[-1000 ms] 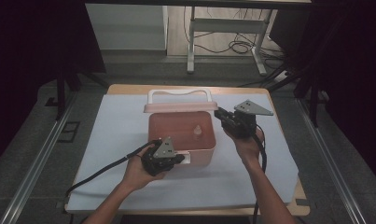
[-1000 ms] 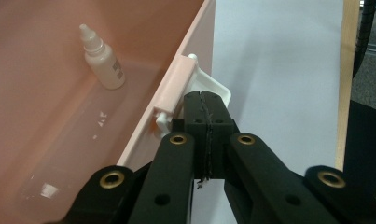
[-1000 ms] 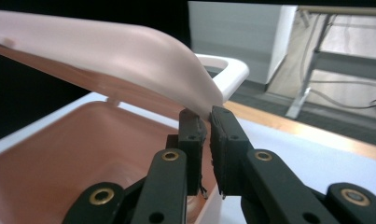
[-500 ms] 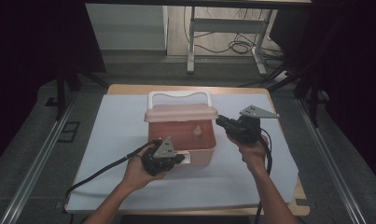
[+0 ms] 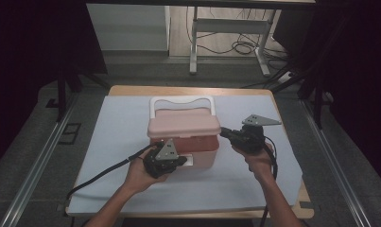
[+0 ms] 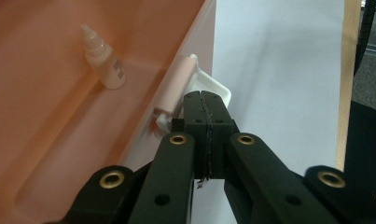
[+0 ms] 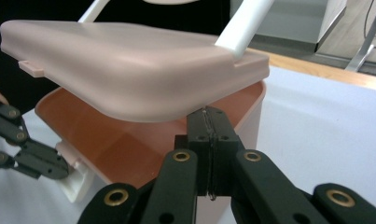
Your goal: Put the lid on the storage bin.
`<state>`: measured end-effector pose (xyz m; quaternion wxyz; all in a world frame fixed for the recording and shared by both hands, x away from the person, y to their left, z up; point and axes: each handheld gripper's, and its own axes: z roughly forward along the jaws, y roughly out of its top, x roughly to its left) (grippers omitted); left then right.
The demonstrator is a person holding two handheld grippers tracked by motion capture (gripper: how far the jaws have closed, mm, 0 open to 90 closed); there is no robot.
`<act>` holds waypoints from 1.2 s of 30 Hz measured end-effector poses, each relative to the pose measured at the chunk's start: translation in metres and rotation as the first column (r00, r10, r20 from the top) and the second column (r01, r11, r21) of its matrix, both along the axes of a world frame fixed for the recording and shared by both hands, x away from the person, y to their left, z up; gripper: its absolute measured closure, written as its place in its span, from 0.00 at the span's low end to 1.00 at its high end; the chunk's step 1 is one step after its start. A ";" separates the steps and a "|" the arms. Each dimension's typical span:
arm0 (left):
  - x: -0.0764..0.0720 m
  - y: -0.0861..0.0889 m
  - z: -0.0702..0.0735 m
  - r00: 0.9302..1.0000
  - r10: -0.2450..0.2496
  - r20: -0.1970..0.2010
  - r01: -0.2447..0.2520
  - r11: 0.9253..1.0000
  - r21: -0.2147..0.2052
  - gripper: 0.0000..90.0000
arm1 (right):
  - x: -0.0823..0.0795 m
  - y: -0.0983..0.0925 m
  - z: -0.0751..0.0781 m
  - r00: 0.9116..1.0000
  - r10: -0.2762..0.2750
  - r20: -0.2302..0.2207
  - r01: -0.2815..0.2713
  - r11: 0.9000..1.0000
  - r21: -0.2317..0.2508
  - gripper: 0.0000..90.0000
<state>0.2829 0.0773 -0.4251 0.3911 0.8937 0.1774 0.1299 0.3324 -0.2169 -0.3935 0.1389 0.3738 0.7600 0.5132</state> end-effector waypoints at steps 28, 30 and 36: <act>-0.001 0.000 0.000 1.000 0.003 0.004 -0.003 1.000 -0.002 1.00 | -0.010 0.001 -0.021 1.000 0.015 -0.022 -0.017 0.997 -0.078 1.00; -0.001 0.000 0.000 1.000 0.003 0.003 -0.003 1.000 -0.002 1.00 | -0.010 0.000 -0.021 1.000 0.017 -0.026 -0.019 0.997 -0.078 1.00; -0.001 0.000 0.001 1.000 0.005 0.001 -0.005 1.000 0.003 1.00 | -0.010 0.000 -0.022 1.000 0.018 -0.021 -0.019 0.997 -0.079 0.98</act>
